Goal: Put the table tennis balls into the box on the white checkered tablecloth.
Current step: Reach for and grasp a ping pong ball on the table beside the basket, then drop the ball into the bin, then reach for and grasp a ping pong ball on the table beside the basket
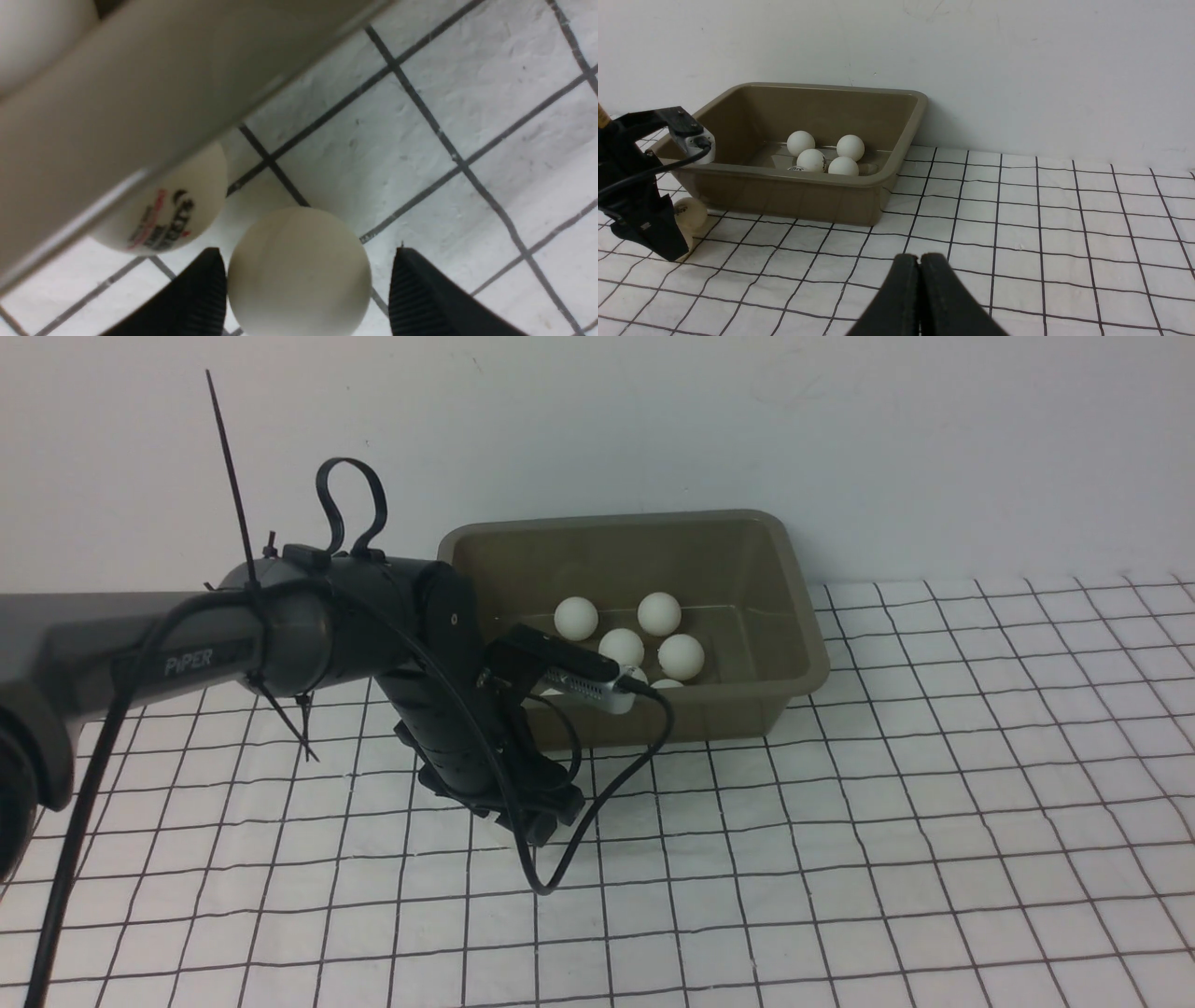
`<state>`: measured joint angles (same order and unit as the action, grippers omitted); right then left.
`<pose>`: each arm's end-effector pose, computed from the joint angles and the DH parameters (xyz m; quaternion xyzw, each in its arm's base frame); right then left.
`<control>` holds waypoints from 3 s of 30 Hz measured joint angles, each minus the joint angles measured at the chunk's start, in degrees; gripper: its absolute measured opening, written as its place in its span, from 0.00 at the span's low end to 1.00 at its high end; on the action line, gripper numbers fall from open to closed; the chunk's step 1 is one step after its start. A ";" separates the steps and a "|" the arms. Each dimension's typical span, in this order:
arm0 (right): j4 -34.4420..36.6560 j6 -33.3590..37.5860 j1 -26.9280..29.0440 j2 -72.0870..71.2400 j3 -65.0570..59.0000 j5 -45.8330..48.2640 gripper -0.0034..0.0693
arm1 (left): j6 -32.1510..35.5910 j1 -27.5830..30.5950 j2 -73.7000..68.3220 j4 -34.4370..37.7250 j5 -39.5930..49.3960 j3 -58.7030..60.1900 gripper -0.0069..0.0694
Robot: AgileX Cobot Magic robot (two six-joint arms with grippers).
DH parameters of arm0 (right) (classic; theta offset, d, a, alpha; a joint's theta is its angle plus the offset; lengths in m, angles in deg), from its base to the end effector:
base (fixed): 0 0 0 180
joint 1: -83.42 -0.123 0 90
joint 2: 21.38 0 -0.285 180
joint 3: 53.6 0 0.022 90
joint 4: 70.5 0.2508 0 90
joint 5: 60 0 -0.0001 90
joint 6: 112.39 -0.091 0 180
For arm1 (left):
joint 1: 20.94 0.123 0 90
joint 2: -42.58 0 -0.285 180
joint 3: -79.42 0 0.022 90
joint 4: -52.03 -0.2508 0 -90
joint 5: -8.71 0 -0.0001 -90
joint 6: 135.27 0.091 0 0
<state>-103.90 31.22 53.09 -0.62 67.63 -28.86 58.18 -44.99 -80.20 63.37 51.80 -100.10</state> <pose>0.0647 0.0078 0.2667 -0.0760 0.7929 0.0806 0.5992 0.3586 -0.1734 0.1560 0.2574 0.9561 -0.0862 0.1108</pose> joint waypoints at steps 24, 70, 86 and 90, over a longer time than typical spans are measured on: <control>0.00 0.00 0.00 0.00 0.00 0.00 0.02 | 1.63 0.00 11.92 -1.05 9.82 -2.68 0.55; 0.00 0.00 0.00 0.00 0.00 0.00 0.02 | -1.89 0.00 21.66 -11.34 12.70 0.89 0.48; 0.00 0.00 0.00 0.00 0.00 0.00 0.02 | -24.15 0.00 20.19 -11.34 -24.41 23.34 0.52; 0.00 0.00 0.00 0.00 0.00 0.00 0.02 | -24.19 0.00 17.17 -11.34 -27.97 23.34 0.59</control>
<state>-103.90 31.22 53.09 -0.62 67.63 -28.86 33.98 -44.99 -63.03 52.03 23.83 -76.76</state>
